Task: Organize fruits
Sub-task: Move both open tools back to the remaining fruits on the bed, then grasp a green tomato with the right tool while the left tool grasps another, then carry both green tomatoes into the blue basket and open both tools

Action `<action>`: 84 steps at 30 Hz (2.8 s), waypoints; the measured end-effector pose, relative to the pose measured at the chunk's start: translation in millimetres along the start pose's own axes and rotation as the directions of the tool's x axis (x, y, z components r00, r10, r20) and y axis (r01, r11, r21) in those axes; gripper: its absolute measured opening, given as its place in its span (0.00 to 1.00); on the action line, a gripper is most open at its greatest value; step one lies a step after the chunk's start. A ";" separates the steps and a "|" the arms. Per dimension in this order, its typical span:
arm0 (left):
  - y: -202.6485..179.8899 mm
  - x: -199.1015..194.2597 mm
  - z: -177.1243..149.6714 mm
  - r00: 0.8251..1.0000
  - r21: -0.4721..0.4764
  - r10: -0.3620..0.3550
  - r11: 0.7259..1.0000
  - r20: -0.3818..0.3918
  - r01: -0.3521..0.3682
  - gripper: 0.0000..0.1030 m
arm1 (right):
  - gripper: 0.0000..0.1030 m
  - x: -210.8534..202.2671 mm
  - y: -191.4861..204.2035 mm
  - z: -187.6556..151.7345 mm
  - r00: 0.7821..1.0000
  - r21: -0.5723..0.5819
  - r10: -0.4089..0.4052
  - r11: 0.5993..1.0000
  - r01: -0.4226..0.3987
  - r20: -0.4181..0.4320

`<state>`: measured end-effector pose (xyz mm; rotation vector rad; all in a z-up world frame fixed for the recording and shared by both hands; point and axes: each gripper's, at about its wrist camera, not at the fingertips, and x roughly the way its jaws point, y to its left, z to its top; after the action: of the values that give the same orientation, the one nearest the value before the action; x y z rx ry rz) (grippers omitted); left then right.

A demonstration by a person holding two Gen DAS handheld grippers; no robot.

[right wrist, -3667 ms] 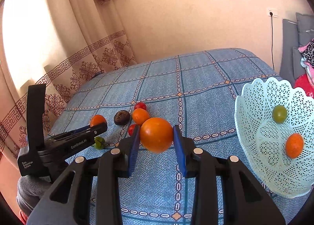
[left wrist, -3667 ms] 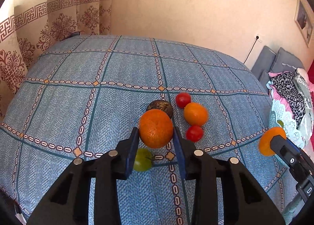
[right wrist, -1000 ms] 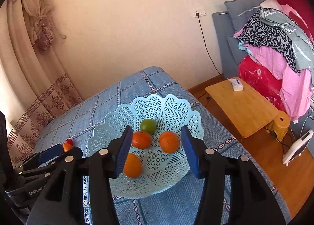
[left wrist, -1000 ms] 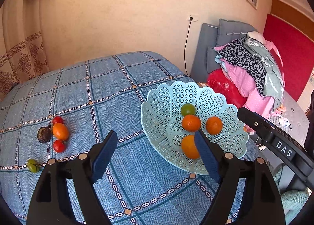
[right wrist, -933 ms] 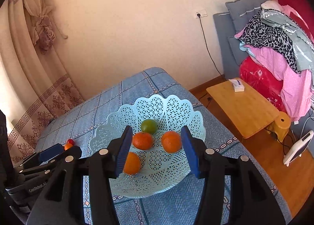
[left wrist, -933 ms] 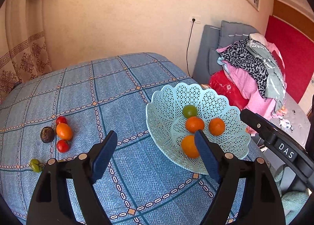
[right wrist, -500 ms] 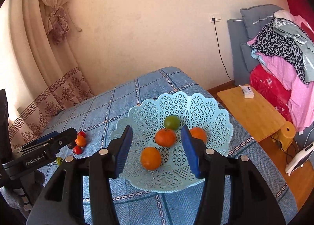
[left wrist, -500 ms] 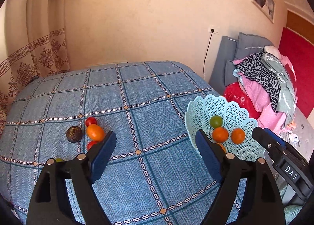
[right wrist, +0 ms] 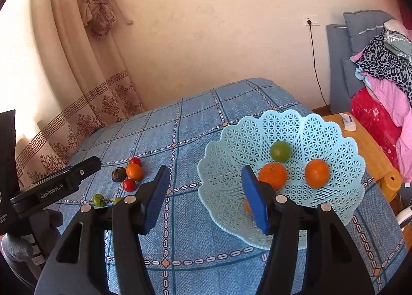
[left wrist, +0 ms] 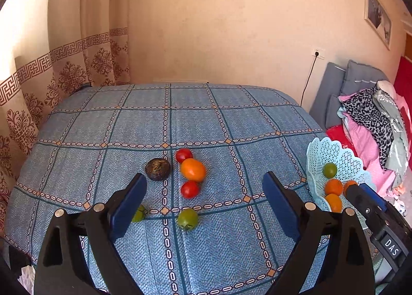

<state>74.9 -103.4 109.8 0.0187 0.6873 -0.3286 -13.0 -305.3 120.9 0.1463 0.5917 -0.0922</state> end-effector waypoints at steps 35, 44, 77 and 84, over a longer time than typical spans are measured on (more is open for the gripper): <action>124.8 33.9 -54.1 0.968 -0.102 0.222 0.967 -0.118 -0.234 0.88 | 0.58 97.2 131.2 -52.7 0.942 -0.228 0.150 0.948 -0.223 -0.299; 130.4 36.1 -55.7 0.968 -0.114 0.216 0.966 -0.127 -0.230 0.88 | 0.41 130.7 140.8 -60.6 0.921 -0.243 0.136 0.941 -0.235 -0.364; 85.9 72.1 -52.8 0.978 -0.039 0.091 0.994 -0.189 -0.100 0.49 | 0.29 109.7 98.6 -54.3 0.945 -0.196 0.112 0.964 -0.179 -0.308; 84.5 71.9 -52.7 0.981 -0.036 0.065 0.997 -0.181 -0.072 0.36 | 0.29 108.0 99.3 -53.6 0.947 -0.192 0.116 0.965 -0.178 -0.298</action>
<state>119.9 -37.7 16.3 0.0319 0.8702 -0.2479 59.6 -203.5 27.3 -0.0103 0.8724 0.1426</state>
